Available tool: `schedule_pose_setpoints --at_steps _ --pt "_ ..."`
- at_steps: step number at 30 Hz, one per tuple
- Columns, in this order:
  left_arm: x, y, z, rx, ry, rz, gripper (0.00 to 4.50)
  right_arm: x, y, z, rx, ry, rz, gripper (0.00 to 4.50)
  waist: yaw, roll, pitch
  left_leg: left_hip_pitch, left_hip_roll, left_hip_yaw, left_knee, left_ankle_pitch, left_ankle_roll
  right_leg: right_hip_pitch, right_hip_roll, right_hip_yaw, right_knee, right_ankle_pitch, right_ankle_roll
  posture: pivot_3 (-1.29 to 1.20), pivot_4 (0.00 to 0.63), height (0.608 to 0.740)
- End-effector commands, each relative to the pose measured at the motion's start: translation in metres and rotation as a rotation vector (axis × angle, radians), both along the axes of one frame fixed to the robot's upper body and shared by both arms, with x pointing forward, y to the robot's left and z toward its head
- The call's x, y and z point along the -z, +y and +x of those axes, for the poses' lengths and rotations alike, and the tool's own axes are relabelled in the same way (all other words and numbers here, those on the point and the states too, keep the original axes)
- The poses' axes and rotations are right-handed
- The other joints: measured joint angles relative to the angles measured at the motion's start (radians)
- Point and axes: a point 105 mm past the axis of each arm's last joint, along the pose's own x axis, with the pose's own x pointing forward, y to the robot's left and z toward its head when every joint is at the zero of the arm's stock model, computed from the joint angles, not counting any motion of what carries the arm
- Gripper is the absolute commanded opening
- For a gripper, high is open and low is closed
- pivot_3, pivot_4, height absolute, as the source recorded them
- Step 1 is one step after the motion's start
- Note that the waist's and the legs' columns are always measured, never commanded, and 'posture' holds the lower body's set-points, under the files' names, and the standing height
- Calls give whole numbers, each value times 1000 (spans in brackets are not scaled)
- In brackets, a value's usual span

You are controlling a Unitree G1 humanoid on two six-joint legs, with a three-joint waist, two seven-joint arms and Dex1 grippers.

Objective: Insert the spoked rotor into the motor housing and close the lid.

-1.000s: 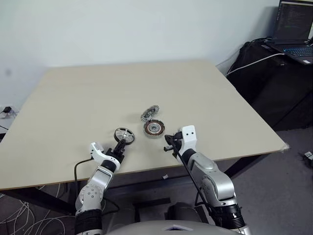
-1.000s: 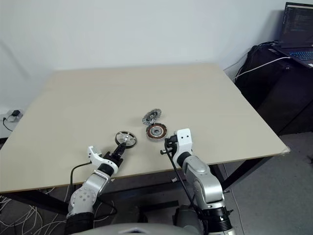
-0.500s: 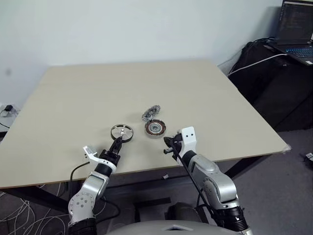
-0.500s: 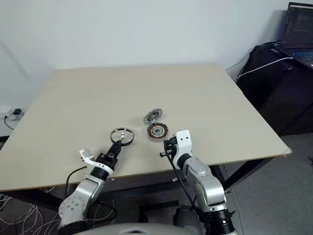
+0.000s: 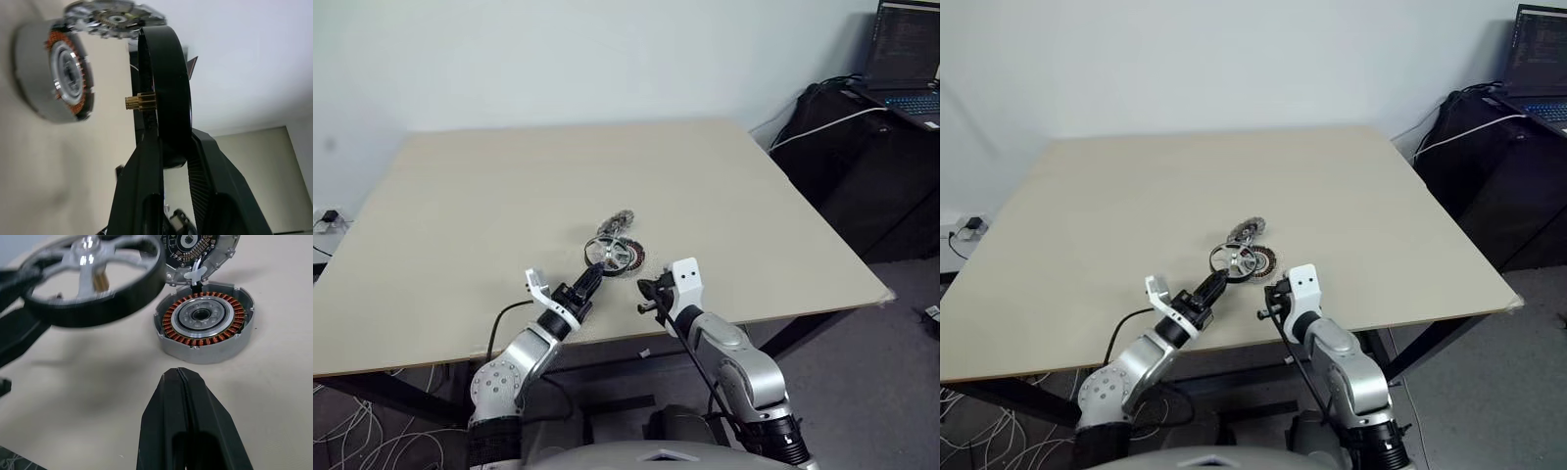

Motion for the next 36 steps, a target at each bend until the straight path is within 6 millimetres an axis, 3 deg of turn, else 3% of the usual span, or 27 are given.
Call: schedule_pose_setpoints --at_steps 1,16,36 --pt "-8 -19 7 8 -17 -55 398 -17 1 3 4 -61 24 0 0 0 0 0 0 0 0 0 0 0 0 0 0 0 0 0 0 740" --pt "1 -41 23 25 9 -21 398 -20 2 4 7 -71 27 0 1 0 0 -1 0 0 0 1 1 0 0 0 0 0 0 0 0 740" --pt "-6 -59 47 15 -33 -93 398 -20 2 5 15 -76 26 0 -2 -1 1 -2 0 1 0 1 2 2 2 1 0 0 0 0 0 740"
